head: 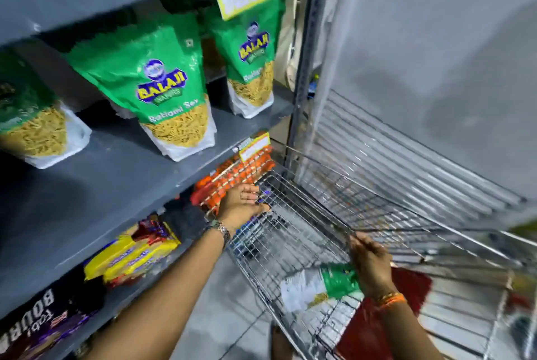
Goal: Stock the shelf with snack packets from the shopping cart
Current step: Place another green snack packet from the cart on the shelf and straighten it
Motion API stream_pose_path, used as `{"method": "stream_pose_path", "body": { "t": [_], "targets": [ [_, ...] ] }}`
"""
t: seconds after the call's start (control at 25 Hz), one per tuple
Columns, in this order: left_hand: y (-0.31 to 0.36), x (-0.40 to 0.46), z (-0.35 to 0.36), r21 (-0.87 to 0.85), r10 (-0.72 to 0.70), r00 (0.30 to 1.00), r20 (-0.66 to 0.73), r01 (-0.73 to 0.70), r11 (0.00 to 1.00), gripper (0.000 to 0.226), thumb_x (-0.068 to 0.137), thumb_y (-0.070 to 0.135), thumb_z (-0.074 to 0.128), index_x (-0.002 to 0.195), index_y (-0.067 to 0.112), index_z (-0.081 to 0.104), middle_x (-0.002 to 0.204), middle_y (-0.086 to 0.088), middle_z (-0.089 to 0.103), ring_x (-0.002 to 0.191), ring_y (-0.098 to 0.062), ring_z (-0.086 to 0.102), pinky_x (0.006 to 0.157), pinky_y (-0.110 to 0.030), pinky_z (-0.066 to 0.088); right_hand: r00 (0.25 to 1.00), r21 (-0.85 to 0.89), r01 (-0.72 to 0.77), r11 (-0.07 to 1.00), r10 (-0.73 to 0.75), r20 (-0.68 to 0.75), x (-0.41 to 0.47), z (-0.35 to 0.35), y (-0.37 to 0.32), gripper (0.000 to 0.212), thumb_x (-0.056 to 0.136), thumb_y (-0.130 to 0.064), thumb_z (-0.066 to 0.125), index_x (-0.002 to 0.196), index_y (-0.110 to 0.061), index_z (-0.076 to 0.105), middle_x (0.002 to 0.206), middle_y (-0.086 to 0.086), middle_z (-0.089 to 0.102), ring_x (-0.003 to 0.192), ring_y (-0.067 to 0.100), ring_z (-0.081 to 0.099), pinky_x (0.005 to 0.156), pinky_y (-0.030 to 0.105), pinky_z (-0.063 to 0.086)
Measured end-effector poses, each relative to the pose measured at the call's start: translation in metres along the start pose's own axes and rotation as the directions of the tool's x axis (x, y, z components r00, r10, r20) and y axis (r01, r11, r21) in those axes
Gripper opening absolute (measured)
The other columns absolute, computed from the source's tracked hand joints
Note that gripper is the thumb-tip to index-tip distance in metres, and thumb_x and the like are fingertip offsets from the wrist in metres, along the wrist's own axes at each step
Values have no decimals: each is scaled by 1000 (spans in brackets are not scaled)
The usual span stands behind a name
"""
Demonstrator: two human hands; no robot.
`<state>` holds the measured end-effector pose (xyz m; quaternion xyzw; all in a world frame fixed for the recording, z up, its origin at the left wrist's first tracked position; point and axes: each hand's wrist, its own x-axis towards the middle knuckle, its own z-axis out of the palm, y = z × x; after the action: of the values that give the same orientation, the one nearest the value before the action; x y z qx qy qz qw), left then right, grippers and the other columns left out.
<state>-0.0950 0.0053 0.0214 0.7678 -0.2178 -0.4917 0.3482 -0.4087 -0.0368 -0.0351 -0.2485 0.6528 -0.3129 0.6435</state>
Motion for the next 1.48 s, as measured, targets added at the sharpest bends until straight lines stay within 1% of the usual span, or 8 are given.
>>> {"method": "stream_pose_path", "body": {
  "t": [0.2,0.32,0.4,0.52,0.68,1.04,1.28,1.48],
  "targets": [
    [-29,11,26,321,-170,940,296,70,944,47,70,-18,76,104,4,54,82,-1,45,56,0,51,46,-10,48,968,-157,-233,960,215,-126,4,13,45,24,91,7,53,81,-14,62,64,3,63,61,19,51,52,21,46],
    [-40,18,38,585,-275,897,346,23,811,110,47,17,97,141,2,40,131,-11,56,118,-23,58,93,-23,55,955,-316,-297,901,288,-74,9,32,37,22,95,-6,51,77,-19,53,83,6,56,75,21,57,75,35,53],
    [-42,15,49,724,-246,907,341,-87,684,126,54,31,97,154,7,24,157,-15,36,143,-32,40,118,-38,39,952,-370,-306,877,291,-96,13,48,30,24,96,-9,50,75,-19,50,81,3,54,83,23,56,84,39,52],
    [-53,14,86,752,-310,871,382,-98,652,131,57,32,96,155,3,13,161,-20,24,148,-36,30,122,-39,32,952,-359,-299,884,249,-180,43,56,42,14,87,0,57,76,-6,62,78,13,59,78,25,58,76,44,55],
    [-74,21,116,724,-357,867,348,-6,690,124,65,29,92,157,14,9,160,-17,22,148,-33,27,124,-40,26,974,-242,-225,944,223,-37,60,63,39,30,87,13,55,77,-15,56,74,7,57,64,15,51,48,16,44],
    [-89,66,126,825,-345,898,272,-33,564,133,47,42,98,152,10,22,149,-19,43,139,-37,45,118,-42,39,956,38,-283,958,285,-67,98,66,45,35,87,16,42,81,-16,54,81,7,59,71,16,57,60,28,45],
    [-88,72,108,869,-336,894,297,-107,482,114,54,49,92,144,7,37,142,-16,49,133,-35,49,110,-42,46,958,-5,-286,958,286,22,109,56,57,33,92,12,45,119,-8,45,98,9,54,81,16,59,60,20,58],
    [-61,68,54,810,-410,842,352,-54,584,108,54,37,94,142,15,36,141,-10,50,129,-33,51,109,-45,47,971,102,-207,973,217,-99,91,75,32,32,89,9,56,96,-22,52,92,2,60,70,4,65,61,16,50]
  ]
}}
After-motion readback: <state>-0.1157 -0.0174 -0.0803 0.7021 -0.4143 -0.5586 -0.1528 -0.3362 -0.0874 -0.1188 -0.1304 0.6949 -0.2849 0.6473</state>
